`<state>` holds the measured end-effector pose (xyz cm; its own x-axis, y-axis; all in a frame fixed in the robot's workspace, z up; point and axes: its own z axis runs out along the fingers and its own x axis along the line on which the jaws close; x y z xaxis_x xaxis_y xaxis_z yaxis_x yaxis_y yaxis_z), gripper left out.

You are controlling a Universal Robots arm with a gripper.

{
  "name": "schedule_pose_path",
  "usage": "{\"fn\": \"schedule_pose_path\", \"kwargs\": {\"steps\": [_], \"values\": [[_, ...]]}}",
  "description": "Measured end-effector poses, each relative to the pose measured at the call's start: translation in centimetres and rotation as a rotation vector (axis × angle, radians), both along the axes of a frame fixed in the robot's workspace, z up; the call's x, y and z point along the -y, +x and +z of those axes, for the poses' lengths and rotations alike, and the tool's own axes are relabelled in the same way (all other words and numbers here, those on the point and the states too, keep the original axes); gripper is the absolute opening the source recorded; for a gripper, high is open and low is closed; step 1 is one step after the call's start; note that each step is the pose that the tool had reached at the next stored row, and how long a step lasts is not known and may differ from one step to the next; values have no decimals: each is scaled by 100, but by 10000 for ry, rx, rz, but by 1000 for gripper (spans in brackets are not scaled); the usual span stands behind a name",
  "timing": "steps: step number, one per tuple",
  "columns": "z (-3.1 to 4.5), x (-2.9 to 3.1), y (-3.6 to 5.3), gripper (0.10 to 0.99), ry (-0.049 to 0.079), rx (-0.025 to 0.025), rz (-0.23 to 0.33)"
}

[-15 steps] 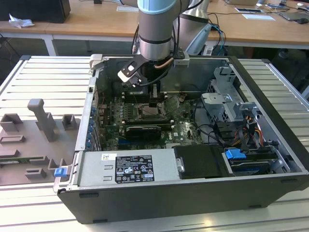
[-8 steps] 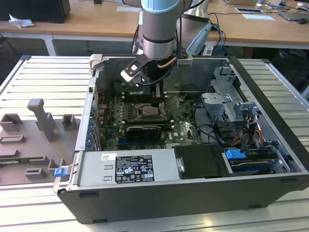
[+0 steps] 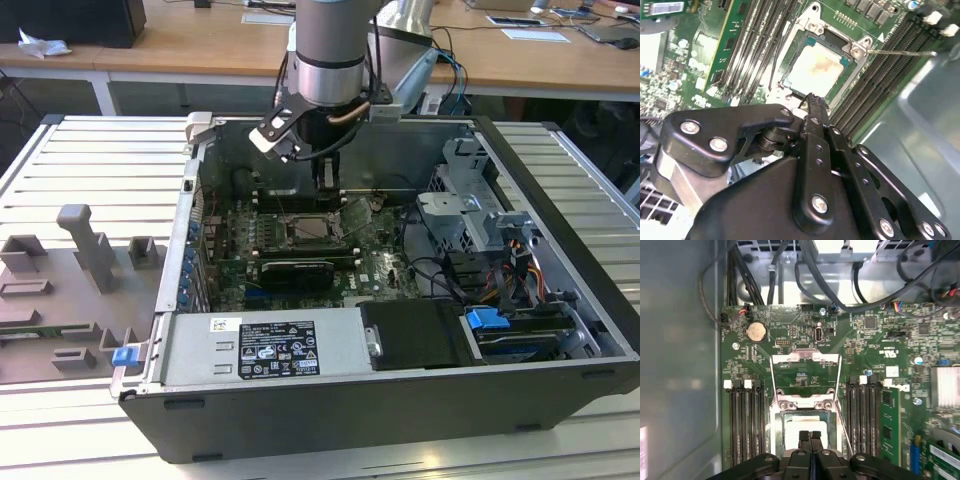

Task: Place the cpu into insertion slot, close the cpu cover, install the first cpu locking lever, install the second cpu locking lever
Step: 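Close the cpu cover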

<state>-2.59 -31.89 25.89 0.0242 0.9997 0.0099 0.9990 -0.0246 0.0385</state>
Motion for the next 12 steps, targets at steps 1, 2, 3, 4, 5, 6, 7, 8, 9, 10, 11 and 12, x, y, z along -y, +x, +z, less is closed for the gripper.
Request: {"fn": "schedule_pose_path", "kwargs": {"steps": [1,2,3,4,5,6,7,8,9,10,11,12], "values": [[72,-2,1,106,-6,-1,-1],[93,-2,19,106,-6,-1,-1],[93,-2,34,106,-5,-3,-1],[94,-3,60,106,-5,-10,-2],[94,-2,93,106,-6,-19,-3],[94,-2,136,106,-6,-33,-1],[94,-1,258,106,-6,-87,-1],[95,-1,308,106,-8,-105,-1],[95,-2,350,106,-8,-111,-1],[93,-2,403,106,-6,-114,0],[90,-2,429,106,-5,-114,1],[86,-2,451,106,-5,-114,-1]]}}
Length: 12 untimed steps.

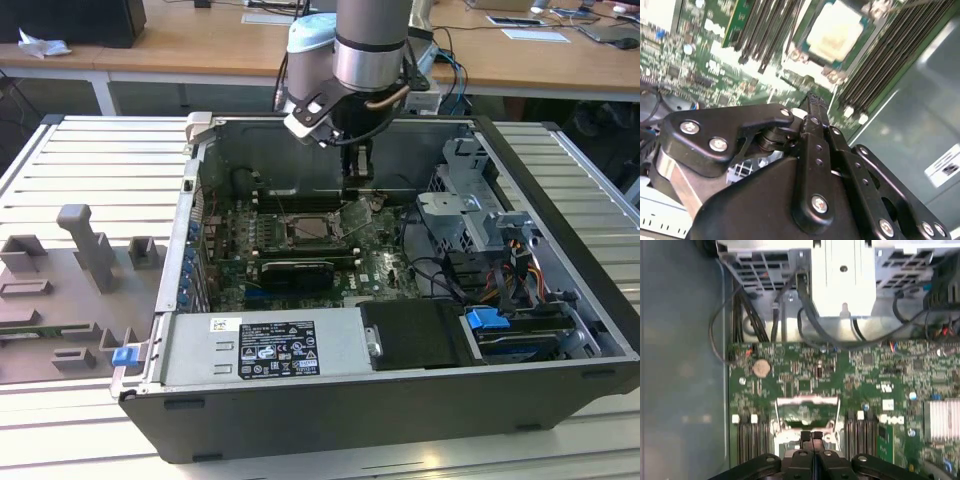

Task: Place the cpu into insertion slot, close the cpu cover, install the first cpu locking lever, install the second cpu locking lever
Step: 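Close the cpu cover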

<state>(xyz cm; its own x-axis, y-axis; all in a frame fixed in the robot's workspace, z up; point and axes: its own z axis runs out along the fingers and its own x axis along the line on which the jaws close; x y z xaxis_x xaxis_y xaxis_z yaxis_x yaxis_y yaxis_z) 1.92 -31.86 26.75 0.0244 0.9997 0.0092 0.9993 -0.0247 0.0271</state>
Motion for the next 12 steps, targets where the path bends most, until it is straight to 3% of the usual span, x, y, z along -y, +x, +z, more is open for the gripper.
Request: {"fn": "schedule_pose_path", "kwargs": {"steps": [8,12], "values": [[-53,-3,38,106,-5,0,39],[-83,-4,112,106,-4,0,490]]}}
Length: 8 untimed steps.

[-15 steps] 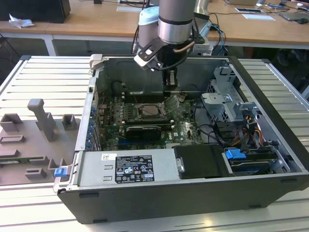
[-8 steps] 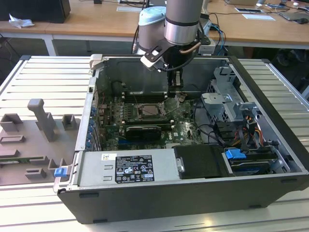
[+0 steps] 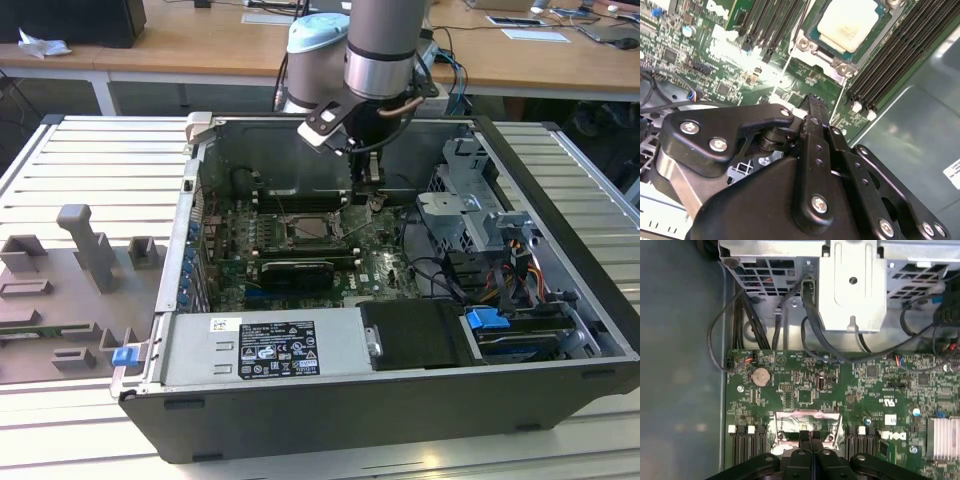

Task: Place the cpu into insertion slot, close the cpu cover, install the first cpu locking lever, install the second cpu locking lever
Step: 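Close the cpu cover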

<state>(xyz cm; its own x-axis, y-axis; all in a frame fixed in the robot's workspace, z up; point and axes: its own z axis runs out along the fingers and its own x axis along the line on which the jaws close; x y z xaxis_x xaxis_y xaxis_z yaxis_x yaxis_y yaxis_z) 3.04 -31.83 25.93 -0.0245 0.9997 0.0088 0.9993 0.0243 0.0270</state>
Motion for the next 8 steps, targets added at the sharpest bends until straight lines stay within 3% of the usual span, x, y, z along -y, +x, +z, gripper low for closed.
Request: {"fn": "schedule_pose_path", "kwargs": {"steps": [8], "values": [[-20,-6,139,106,-2,-1,10]]}}
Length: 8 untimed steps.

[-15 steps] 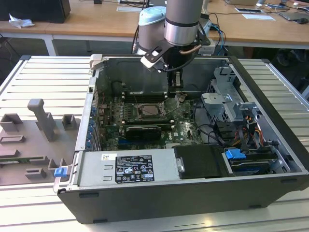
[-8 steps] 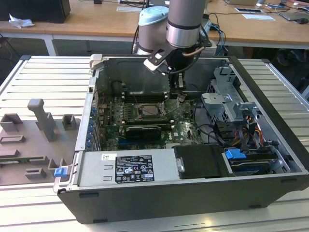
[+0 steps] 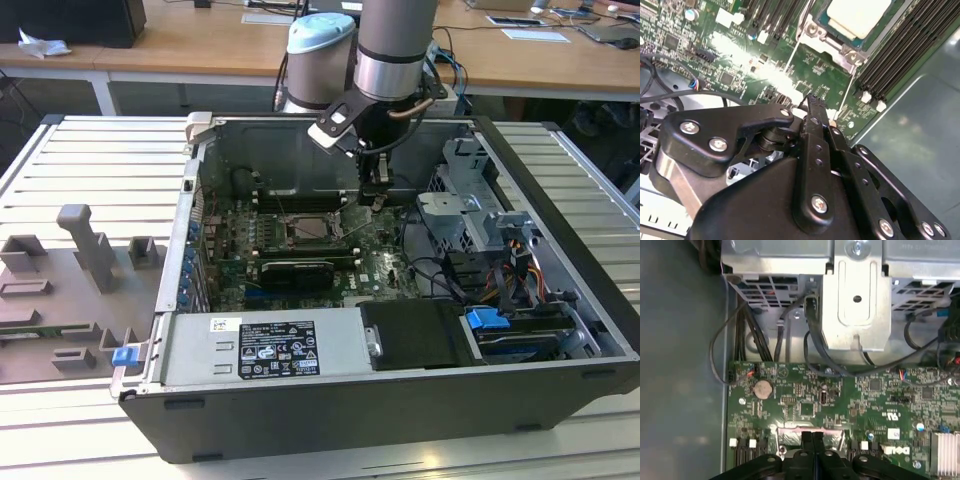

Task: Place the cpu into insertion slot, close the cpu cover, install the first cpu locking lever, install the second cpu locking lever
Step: 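Close the cpu cover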

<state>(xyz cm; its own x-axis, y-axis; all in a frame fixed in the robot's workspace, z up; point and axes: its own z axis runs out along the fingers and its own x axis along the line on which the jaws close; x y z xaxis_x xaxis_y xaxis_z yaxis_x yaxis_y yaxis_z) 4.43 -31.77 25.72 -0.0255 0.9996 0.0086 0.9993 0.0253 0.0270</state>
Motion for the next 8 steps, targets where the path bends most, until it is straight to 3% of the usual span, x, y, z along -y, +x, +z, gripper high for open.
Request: {"fn": "schedule_pose_path", "kwargs": {"steps": [8], "values": [[-16,-21,151,106,-11,1,3]]}}
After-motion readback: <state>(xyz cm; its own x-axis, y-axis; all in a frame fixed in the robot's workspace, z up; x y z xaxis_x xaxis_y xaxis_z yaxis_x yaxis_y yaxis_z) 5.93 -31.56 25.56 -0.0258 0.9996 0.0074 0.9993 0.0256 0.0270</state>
